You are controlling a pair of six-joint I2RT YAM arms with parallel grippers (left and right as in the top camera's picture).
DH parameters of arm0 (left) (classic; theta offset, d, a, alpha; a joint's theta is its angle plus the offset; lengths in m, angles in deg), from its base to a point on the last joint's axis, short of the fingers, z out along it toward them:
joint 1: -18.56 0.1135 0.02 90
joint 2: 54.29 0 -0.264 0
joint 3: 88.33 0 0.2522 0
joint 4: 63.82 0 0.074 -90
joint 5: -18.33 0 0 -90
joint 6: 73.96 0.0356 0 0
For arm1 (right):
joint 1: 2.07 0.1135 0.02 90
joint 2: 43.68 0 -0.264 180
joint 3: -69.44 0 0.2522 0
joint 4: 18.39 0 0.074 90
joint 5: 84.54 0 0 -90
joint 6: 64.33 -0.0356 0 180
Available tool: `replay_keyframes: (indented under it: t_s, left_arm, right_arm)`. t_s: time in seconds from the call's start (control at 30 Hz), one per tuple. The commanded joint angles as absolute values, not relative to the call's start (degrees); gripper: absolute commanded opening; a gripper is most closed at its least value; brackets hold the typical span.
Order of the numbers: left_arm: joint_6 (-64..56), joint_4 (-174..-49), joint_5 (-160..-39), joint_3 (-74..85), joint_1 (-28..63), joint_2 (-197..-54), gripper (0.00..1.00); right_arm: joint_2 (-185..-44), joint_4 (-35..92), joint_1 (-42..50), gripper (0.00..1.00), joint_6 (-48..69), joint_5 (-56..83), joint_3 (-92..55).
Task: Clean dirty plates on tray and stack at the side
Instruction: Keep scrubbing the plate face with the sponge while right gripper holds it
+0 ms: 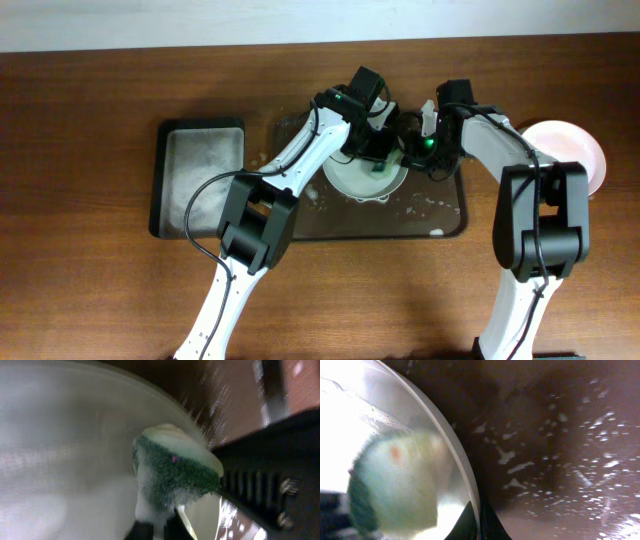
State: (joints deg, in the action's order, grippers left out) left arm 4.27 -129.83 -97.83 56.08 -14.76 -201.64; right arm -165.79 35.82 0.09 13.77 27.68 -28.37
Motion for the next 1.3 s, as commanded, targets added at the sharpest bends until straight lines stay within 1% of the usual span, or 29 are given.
replay_keyframes:
  t_s: [0.0,0.1,0.33,0.47,0.63,0.7,0.8,0.87,0.93,1.03,1.17,1.2,1.27]
  left_arm:
    - [1.41,-126.53,-89.91,55.97,-14.67,-202.47,0.00]
    - [-1.56,-125.79,-77.94,55.97,-14.67,-202.47,0.00]
    - [-2.81,-128.39,-58.18,55.97,-14.67,-202.47,0.00]
    - [-2.81,-133.90,-54.22,55.97,-14.67,-202.47,0.00]
    - [-2.79,-143.41,-56.01,55.97,-14.69,-202.47,0.00]
    - [-2.46,-146.97,-61.67,55.97,-14.67,-202.47,0.00]
    - [-0.47,-150.33,-74.07,55.97,-14.69,-202.47,0.00]
    - [1.24,-150.07,-80.89,55.97,-14.67,-202.47,0.00]
    - [4.01,-148.28,-90.83,55.97,-14.60,-202.47,0.00]
    - [5.89,-143.89,-98.24,55.97,-14.69,-202.47,0.00]
    - [5.85,-137.40,-98.68,55.97,-14.93,-202.47,0.00]
    - [4.91,-135.41,-96.84,55.97,-14.93,-202.47,0.00]
    - [0.03,-133.33,-87.42,55.97,-14.87,-202.47,0.00]
  right_arm:
    - [-167.82,36.24,0.22,0.04,14.30,25.86,-27.71]
    - [-167.82,36.46,0.22,0.04,14.30,25.84,-27.71]
    - [-167.82,36.46,0.22,0.04,14.30,25.84,-27.71]
    - [-167.82,36.26,0.22,0.04,14.30,25.86,-27.71]
    - [-167.82,36.39,0.22,0.04,14.30,25.86,-27.71]
    - [-167.82,36.24,0.22,0.04,14.30,25.86,-27.71]
    - [-167.82,36.43,0.22,0.04,14.30,25.88,-27.71]
    - [-167.82,36.39,0.22,0.04,14.27,26.10,-27.71]
    - [-167.82,36.08,0.22,0.04,14.27,26.30,-27.71]
    - [-167.82,36.15,0.22,0.04,14.30,26.30,-27.71]
    - [-167.82,36.22,0.22,0.04,14.30,26.28,-27.71]
    - [-167.82,36.22,0.22,0.04,14.30,26.28,-27.71]
    - [-167.82,36.24,0.22,0.04,14.30,26.25,-27.71]
